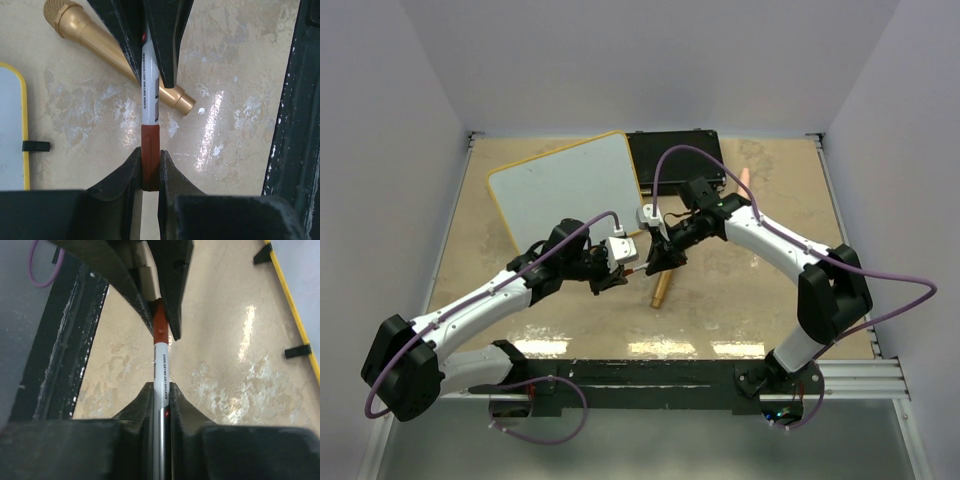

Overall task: Write a sentence on the whiteboard
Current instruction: Open the pen cap from the whiteboard marker.

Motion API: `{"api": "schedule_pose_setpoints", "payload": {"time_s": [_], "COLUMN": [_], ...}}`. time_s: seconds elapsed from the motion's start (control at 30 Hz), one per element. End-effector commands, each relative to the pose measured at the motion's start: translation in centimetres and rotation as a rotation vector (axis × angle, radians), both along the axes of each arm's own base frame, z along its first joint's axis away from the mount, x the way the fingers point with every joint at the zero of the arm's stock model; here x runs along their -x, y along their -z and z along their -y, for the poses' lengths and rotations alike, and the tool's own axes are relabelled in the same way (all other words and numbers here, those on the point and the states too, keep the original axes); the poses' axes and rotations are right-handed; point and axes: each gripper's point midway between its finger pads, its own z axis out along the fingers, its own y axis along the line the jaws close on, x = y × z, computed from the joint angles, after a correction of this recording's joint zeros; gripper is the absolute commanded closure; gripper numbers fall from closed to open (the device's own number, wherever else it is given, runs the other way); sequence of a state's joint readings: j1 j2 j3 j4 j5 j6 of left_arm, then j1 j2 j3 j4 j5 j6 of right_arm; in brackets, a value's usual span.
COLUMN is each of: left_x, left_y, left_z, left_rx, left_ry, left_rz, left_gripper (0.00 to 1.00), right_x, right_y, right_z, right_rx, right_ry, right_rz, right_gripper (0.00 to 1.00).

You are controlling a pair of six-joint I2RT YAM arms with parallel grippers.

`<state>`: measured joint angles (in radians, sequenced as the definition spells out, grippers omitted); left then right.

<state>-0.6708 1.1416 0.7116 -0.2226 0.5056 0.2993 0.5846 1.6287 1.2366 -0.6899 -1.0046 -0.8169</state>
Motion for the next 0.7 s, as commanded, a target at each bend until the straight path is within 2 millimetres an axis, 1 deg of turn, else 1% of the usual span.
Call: {"api": "schedule_pose_setpoints", "payload": {"time_s": [0.0, 0.13, 0.23, 0.27, 0.3, 0.33, 0.4, 0.43, 0.47, 0.5, 0.53, 0.57, 0.6, 0.63, 0.67], "left_x": [-1.5, -1.8, -2.1, -2.0, -2.2, -2.1, -2.1, -2.2, -2.3, -2.9, -2.8, -3.0, -3.5, -3.7, -3.8], "left_y": [-3.0, -3.2, -3.9, -4.5, -4.8, -4.6, -5.1, -4.8, -5.4, -5.5, -5.0, -5.5, -5.6, -5.3, -5.4], "left_z": [1.2, 0.9, 0.5, 0.4, 0.4, 0.1, -0.3, -0.8, -1.3, -1.9, -2.3, -2.8, -3.4, -3.8, -4.0], "left_rx": [0.060, 0.055, 0.074, 0.088, 0.097, 0.094, 0.099, 0.087, 0.089, 0.077, 0.063, 0.063, 0.049, 0.037, 0.030], "left_ry": [0.005, -0.015, -0.038, -0.037, -0.044, -0.048, -0.053, -0.070, -0.080, -0.112, -0.122, -0.133, -0.166, -0.182, -0.191], "left_rz": [0.097, 0.115, 0.148, 0.168, 0.184, 0.188, 0.230, 0.246, 0.293, 0.328, 0.344, 0.386, 0.411, 0.417, 0.428], "left_gripper": [1.00, 1.00, 1.00, 1.00, 1.00, 1.00, 1.00, 1.00, 1.00, 1.00, 1.00, 1.00, 1.00, 1.00, 1.00], "right_x": [0.1, 0.4, 0.3, 0.3, 0.2, 0.1, -0.3, -1.0, -1.3, -1.8, -2.3, -2.7, -3.0, -3.3, -3.5], "right_y": [-1.7, -2.0, -2.4, -2.5, -2.7, -3.0, -3.7, -3.8, -4.1, -4.5, -4.5, -4.8, -5.1, -5.3, -5.4], "right_z": [-0.8, -0.7, -0.5, -0.4, -0.3, 0.1, 0.6, 1.3, 1.7, 2.2, 3.4, 3.9, 4.4, 5.2, 5.5], "right_rx": [-0.033, -0.037, -0.040, -0.043, -0.050, -0.055, -0.071, -0.073, -0.086, -0.093, -0.083, -0.095, -0.096, -0.090, -0.085], "right_ry": [-0.032, -0.052, -0.052, -0.054, -0.058, -0.052, -0.045, -0.017, -0.011, -0.001, 0.028, 0.027, 0.036, 0.056, 0.064], "right_rz": [0.039, 0.041, 0.051, 0.050, 0.063, 0.057, 0.078, 0.077, 0.084, 0.102, 0.092, 0.113, 0.123, 0.122, 0.139], "right_gripper": [1.00, 1.00, 1.00, 1.00, 1.00, 1.00, 1.00, 1.00, 1.00, 1.00, 1.00, 1.00, 1.00, 1.00, 1.00]}}
